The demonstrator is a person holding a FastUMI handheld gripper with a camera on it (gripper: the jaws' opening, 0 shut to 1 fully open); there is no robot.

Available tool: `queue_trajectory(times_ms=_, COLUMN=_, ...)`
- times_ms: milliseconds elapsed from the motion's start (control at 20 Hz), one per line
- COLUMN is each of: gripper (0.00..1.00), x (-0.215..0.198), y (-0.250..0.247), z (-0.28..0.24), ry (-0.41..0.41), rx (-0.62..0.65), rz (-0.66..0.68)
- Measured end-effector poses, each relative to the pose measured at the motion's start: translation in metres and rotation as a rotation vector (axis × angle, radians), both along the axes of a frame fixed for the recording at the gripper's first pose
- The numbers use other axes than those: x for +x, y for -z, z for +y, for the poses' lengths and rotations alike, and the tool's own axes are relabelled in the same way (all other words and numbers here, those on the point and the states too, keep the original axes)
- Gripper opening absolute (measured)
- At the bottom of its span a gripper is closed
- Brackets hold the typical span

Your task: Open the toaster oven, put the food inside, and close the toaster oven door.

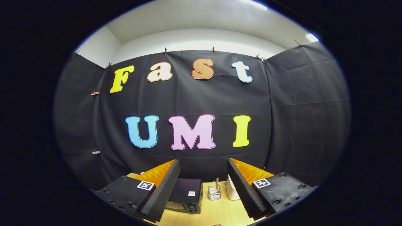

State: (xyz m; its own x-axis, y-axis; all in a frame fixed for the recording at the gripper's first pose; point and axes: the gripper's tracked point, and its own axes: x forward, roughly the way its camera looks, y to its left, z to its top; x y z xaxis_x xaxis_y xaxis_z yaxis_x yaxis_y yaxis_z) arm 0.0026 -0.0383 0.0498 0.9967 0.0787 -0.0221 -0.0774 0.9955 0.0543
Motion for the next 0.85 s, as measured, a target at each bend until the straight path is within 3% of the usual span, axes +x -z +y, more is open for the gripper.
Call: queue_trajectory(times_ms=850, gripper=0.98, x=0.001, y=0.010, z=-0.011, ry=-0.007, rx=0.030, rz=0.041)
